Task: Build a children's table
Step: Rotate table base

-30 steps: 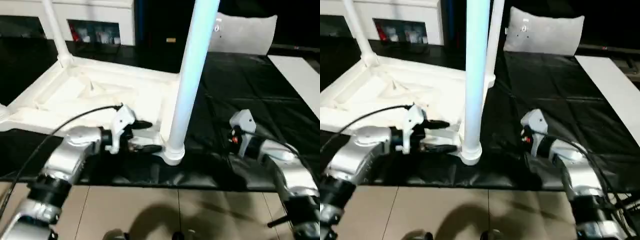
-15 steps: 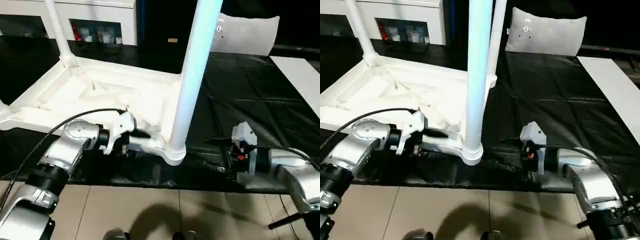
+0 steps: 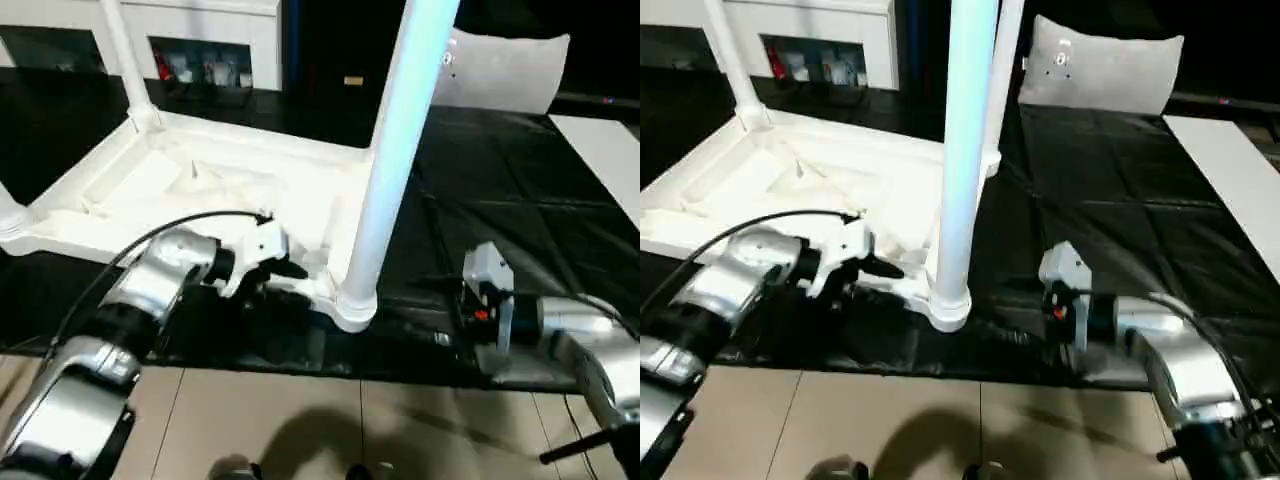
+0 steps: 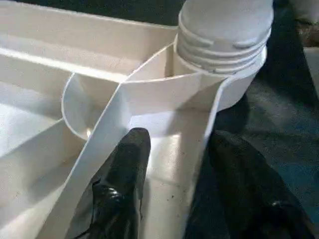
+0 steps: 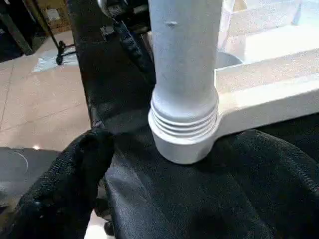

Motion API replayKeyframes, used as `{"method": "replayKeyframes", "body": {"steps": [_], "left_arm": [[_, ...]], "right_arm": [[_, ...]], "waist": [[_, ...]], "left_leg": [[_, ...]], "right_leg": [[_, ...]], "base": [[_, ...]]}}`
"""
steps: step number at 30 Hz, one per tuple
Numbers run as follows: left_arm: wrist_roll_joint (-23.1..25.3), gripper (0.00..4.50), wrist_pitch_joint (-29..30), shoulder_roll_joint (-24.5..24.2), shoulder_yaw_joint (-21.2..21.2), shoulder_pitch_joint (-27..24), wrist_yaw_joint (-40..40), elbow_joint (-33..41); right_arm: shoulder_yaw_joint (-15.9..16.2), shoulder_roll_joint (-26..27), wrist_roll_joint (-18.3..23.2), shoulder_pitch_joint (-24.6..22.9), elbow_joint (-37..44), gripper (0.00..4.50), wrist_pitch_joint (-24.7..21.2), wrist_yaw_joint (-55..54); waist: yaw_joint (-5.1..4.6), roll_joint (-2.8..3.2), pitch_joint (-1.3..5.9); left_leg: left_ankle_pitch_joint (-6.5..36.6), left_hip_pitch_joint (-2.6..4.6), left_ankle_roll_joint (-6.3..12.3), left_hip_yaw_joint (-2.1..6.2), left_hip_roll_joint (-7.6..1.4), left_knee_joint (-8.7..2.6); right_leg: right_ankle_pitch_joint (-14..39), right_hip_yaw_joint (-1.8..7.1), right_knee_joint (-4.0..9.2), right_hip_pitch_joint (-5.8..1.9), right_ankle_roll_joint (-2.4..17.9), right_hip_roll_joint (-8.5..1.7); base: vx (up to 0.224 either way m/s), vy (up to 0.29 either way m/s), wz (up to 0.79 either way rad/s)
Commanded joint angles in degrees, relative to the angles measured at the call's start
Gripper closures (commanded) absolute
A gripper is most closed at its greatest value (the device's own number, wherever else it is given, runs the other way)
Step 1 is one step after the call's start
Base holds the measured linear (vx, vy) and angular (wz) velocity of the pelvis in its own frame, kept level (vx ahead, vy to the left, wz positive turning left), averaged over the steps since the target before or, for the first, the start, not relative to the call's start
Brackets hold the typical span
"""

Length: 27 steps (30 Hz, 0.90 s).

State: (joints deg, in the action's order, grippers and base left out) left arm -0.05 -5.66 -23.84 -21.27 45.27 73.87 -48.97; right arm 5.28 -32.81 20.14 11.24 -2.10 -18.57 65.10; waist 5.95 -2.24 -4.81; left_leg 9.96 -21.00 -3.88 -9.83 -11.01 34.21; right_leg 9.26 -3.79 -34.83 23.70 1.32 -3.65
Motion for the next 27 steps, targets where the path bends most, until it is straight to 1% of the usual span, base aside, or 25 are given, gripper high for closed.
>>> {"method": "replayKeyframes", "body": {"steps": [1, 2, 3, 4, 6, 7, 8, 9, 10, 11, 13, 14, 15, 17, 19, 20, 21, 22, 23, 24, 25, 26, 27], "left_arm": [[1.8, 2.71, -1.5, 0.2, -0.8, 1.7, 0.3, -2.0], [2.0, 2.79, -1.7, 0.3, -0.9, 2.1, 0.6, -2.5], [2.1, 2.9, -2.1, 0.4, -1.1, 3.0, 1.6, -3.8], [2.1, 3.04, -2.2, 0.4, -1.1, 3.2, 1.7, -4.0], [2.2, 3.07, -2.9, 0.6, -1.0, 4.4, 2.1, -6.0], [2.2, 3.2, -3.2, 0.7, -0.9, 4.7, 2.2, -6.4], [2.3, 3.35, -3.4, 0.8, -0.8, 5.0, 2.1, -6.9], [2.6, 3.44, -4.0, 1.0, -0.7, 5.5, 2.2, -8.1], [2.8, 3.48, -4.5, 1.2, -0.5, 5.9, 2.2, -9.1], [3.4, 3.48, -5.2, 1.5, -0.2, 6.7, 2.6, -10.7], [3.5, 3.79, -5.3, 1.8, 0.0, 7.2, 2.8, -11.4], [3.5, 3.87, -5.3, 1.8, 0.0, 7.2, 2.9, -11.5], [2.9, 3.89, -5.0, 2.4, 0.3, 7.5, 3.8, -12.3], [2.6, 4.0, -5.0, 2.7, 0.5, 7.6, 4.4, -12.8], [1.7, 4.19, -4.1, 3.3, 0.9, 7.6, 5.5, -12.8], [1.7, 4.22, -4.1, 3.3, 0.9, 7.6, 5.5, -12.8], [1.8, 4.27, -3.1, 3.6, 1.2, 7.9, 5.4, -13.3], [2.7, 4.27, 0.1, 3.8, 1.1, 8.2, 3.8, -14.3], [3.0, 4.36, 0.7, 3.8, 1.1, 8.2, 3.4, -14.5], [3.3, 4.43, 2.2, 4.0, 1.2, 7.9, 1.5, -14.7], [3.3, 4.47, 2.9, 4.2, 1.7, 7.6, -0.4, -14.8], [3.0, 4.49, 3.5, 4.6, 2.5, 7.3, -2.7, -14.7], [2.9, 4.49, 3.8, 4.8, 3.0, 7.2, -4.1, -14.7]], "right_arm": [[-0.5, -0.8, 0.3, 0.1, 1.6, 0.0, 0.0, 0.2], [-0.5, -0.7, 0.4, 0.0, 1.7, 0.0, -0.1, 0.2], [-0.4, -0.6, 0.5, -0.1, 1.8, 0.0, -0.1, 0.3], [-0.3, -0.6, 0.5, -0.1, 1.8, 0.0, -0.1, 0.3], [-0.1, -0.3, 0.4, -0.4, 1.9, 0.0, 0.1, 0.1], [-0.1, -0.3, 0.5, -0.5, 2.0, 0.0, 0.2, 0.1], [-0.1, -0.1, 0.6, -0.6, 2.1, 0.0, 0.3, 0.0], [-0.2, 0.1, 0.9, -0.8, 2.4, 0.0, 0.3, -0.1], [-0.3, 0.3, 1.2, -0.9, 2.7, 0.0, 0.3, -0.2], [-0.3, 0.3, 1.4, -0.8, 2.8, 0.0, 0.0, -0.1], [-0.1, 0.6, 1.2, -0.4, 2.3, 0.0, 0.3, -0.1], [-0.1, 0.6, 1.1, -0.4, 2.2, 0.0, 0.3, -0.1], [0.1, 0.8, 1.0, -0.2, 2.0, 0.0, 0.6, -0.1], [0.1, 0.9, 1.1, -0.2, 2.1, 0.0, 0.5, -0.1], [0.1, 0.8, 1.3, 0.0, 2.1, 0.0, 0.4, 0.0], [0.1, 0.8, 1.3, 0.0, 2.1, 0.0, 0.4, 0.0], [0.0, 0.9, 1.3, 0.2, 1.9, 0.0, 0.5, 0.0], [0.0, 1.2, 0.9, 0.5, 1.5, 0.0, 0.9, -0.4], [0.0, 1.3, 0.9, 0.5, 1.4, 0.0, 0.9, -0.5], [-0.1, 1.4, 1.0, 0.4, 1.6, 0.0, 0.9, -0.7], [-0.3, 1.5, 1.2, 0.3, 1.9, 0.0, 0.7, -0.8], [-0.4, 1.5, 1.3, 0.3, 1.9, 0.0, 0.6, -0.9], [-0.5, 1.6, 1.3, 0.3, 1.9, 0.0, 0.6, -1.0]], "waist": [[0.28, 0.24, 4.41], [0.28, 0.3, 4.29], [0.36, 0.82, 4.16], [0.32, 0.63, 4.22], [0.43, 0.57, 4.3], [0.46, 0.56, 4.29], [0.55, 0.58, 4.36], [0.64, 0.75, 4.42], [0.7, 0.69, 4.46], [0.73, 0.77, 4.37], [0.78, 0.73, 4.26], [0.79, 0.69, 4.23], [0.84, 0.45, 4.34], [0.84, 0.52, 4.31], [0.79, 0.43, 4.45], [0.7, 0.55, 4.33], [0.6, 0.46, 4.41], [0.6, 0.42, 4.51], [0.51, 0.47, 4.49], [0.41, 0.46, 4.43], [0.37, 0.46, 4.35], [0.27, 0.5, 4.14], [0.08, 0.44, 4.17]], "left_leg": [[14.5, 0.67, 1.5, 0.63, -1.8, -4.1], [14.9, 0.64, 1.38, 0.7, -1.84, -4.18], [15.4, 0.74, 1.26, 0.79, -1.82, -4.24], [15.5, 0.74, 1.31, 0.74, -1.82, -4.23], [15.2, 0.73, 1.33, 0.74, -1.83, -4.19], [15.1, 0.68, 1.35, 0.73, -1.81, -4.16], [14.9, 0.66, 1.35, 0.73, -1.89, -4.15], [14.9, 0.75, 1.4, 0.71, -1.91, -4.14], [14.9, 0.78, 1.34, 0.72, -1.94, -4.15], [14.9, 0.71, 1.33, 0.77, -1.95, -4.22], [15.6, 0.8, 1.26, 0.78, -1.97, -4.24], [15.7, 0.8, 1.27, 0.75, -1.94, -4.22], [15.5, 0.81, 1.27, 0.73, -1.92, -4.18], [15.3, 0.83, 1.29, 0.79, -2.0, -4.24], [14.4, 0.56, 1.32, 0.85, -2.06, -4.24], [14.0, 0.52, 1.56, 0.81, -2.09, -4.28], [13.7, 0.49, 1.71, 0.73, -2.05, -4.18], [13.5, 0.53, 1.81, 0.72, -2.05, -4.13], [13.4, 0.58, 1.92, 0.65, -1.96, -4.04], [13.6, 0.5, 1.9, 0.69, -1.89, -4.03], [13.8, 0.53, 1.93, 0.7, -1.86, -4.06], [14.1, 0.4, 1.96, 0.74, -1.76, -4.08], [14.4, 0.45, 1.93, 0.74, -1.77, -4.03]], "right_leg": [[23.3, 2.52, 5.55, -3.25, 7.3, -4.57], [23.9, 2.5, 5.6, -3.25, 7.3, -4.62], [24.6, 2.47, 5.63, -3.14, 7.2, -4.64], [24.5, 2.48, 5.75, -3.16, 7.2, -4.61], [23.6, 2.51, 5.64, -3.28, 7.7, -4.66], [23.4, 2.49, 5.62, -3.28, 7.8, -4.62], [22.5, 2.5, 5.48, -3.33, 8.2, -4.65], [21.7, 2.48, 5.52, -3.29, 8.5, -4.57], [21.1, 2.48, 5.39, -3.35, 8.7, -4.57], [20.6, 2.5, 5.35, -3.37, 8.9, -4.59], [20.7, 2.49, 5.34, -3.39, 9.2, -4.65], [21.0, 2.49, 5.38, -3.36, 9.2, -4.64], [21.8, 2.47, 5.4, -3.49, 9.2, -4.74], [22.2, 2.45, 5.44, -3.43, 9.1, -4.79], [19.9, 2.49, 5.05, -3.7, 9.8, -4.85], [18.3, 2.53, 5.0, -3.6, 10.4, -4.81], [16.8, 2.57, 4.82, -3.7, 10.9, -4.77], [16.4, 2.53, 4.76, -3.76, 11.2, -4.78], [16.3, 2.5, 4.75, -3.73, 11.5, -4.8], [17.4, 2.44, 4.85, -3.83, 11.2, -4.81], [18.3, 2.41, 5.01, -3.76, 11.0, -4.79], [19.7, 2.37, 5.22, -3.78, 10.6, -4.79], [20.4, 2.33, 5.26, -3.73, 10.3, -4.67]], "base": [[0.0, 0.0, 0.0], [0.0, 0.0, 0.0], [0.0, 0.0, 0.0], [0.0, 0.0, 0.0], [0.0, 0.0, 0.0], [0.0, 0.0, 0.0], [0.0, 0.0, 0.0], [0.0, 0.0, 0.0], [0.0, 0.0, 0.0], [0.0, 0.0, 0.0], [0.0, 0.0, 0.0], [0.0, 0.0, 0.0], [0.0, 0.0, 0.0], [0.0, 0.0, 0.0], [0.0, 0.0, 0.0], [0.0, 0.0, 0.0], [0.0, 0.0, 0.0], [0.0, 0.0, 0.0], [0.0, 0.0, 0.0], [0.0, 0.0, 0.0], [0.0, 0.0, 0.0], [0.0, 0.0, 0.0], [0.0, 0.0, 0.0]]}}
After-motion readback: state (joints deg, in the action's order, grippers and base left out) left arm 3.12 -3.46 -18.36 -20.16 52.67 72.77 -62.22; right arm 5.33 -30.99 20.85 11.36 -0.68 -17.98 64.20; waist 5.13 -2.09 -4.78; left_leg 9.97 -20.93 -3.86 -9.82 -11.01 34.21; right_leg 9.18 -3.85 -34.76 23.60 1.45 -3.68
